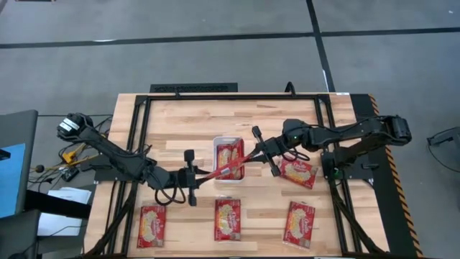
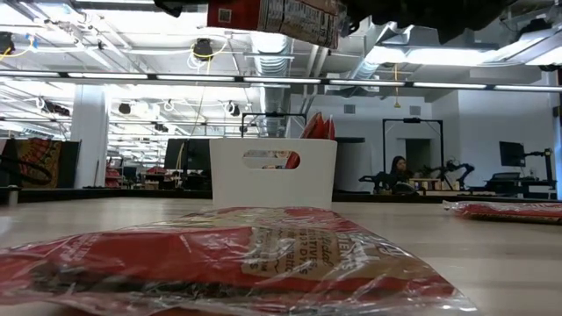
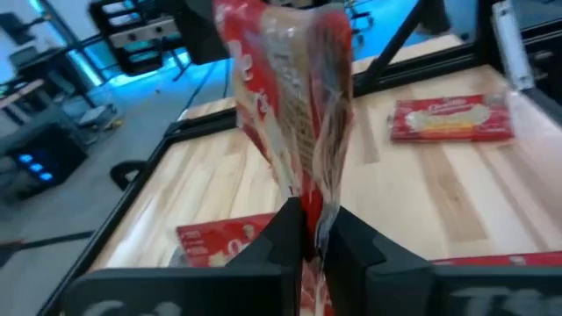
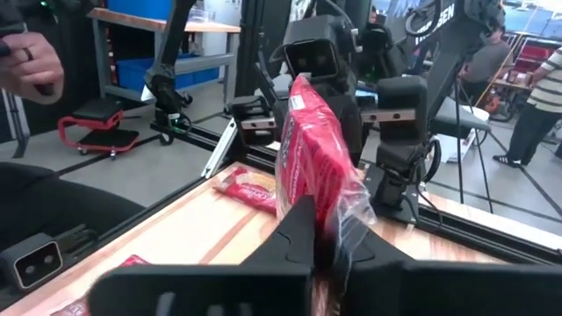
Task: Sort popcorn bags into baskets
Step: Put the red popcorn bag into the white bin
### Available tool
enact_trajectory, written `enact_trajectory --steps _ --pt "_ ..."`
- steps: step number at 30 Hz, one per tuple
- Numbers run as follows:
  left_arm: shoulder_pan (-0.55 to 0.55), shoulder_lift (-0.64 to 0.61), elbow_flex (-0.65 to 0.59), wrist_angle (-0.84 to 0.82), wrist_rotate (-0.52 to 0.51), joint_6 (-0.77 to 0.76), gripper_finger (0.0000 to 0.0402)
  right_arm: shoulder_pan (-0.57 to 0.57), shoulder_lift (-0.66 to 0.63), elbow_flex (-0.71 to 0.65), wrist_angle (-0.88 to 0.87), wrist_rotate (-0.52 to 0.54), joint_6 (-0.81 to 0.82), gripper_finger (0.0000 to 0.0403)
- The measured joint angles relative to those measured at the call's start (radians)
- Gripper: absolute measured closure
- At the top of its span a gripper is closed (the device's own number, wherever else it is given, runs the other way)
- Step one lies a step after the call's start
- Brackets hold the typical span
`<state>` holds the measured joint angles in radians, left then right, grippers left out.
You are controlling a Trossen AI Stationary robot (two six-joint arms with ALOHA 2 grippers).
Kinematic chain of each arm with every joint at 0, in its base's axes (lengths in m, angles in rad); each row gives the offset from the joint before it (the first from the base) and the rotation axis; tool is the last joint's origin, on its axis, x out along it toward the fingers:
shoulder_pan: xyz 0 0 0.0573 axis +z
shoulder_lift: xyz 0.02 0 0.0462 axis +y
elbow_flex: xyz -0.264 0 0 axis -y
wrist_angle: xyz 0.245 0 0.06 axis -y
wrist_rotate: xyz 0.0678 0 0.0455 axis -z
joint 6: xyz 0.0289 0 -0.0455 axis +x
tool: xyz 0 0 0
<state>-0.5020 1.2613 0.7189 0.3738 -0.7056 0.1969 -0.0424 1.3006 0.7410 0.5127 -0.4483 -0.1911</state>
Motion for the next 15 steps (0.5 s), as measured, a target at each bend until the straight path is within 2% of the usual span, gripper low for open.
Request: enact_trajectory --steps 6,8,11,15 --pt "-0.011 0.0 0.0 -0.002 -0.143 0.028 0.0396 -0.013 -0.026 0.0 -0.085 0.043 0.075 0.0322" --pt "-0.018 0.0 0.006 0.001 -0.21 0.028 0.0396 -0.023 -0.059 0.005 -0.146 0.111 0.076 0.0304" --pt "-0.025 0.0 0.02 0.001 -0.307 0.036 0.0397 -0.039 -0.128 0.038 -0.343 0.253 0.033 0.0275" --pt "-0.026 0.0 0.031 0.001 -0.343 0.051 0.0398 -0.039 -0.207 0.136 -0.549 0.429 -0.073 0.0236"
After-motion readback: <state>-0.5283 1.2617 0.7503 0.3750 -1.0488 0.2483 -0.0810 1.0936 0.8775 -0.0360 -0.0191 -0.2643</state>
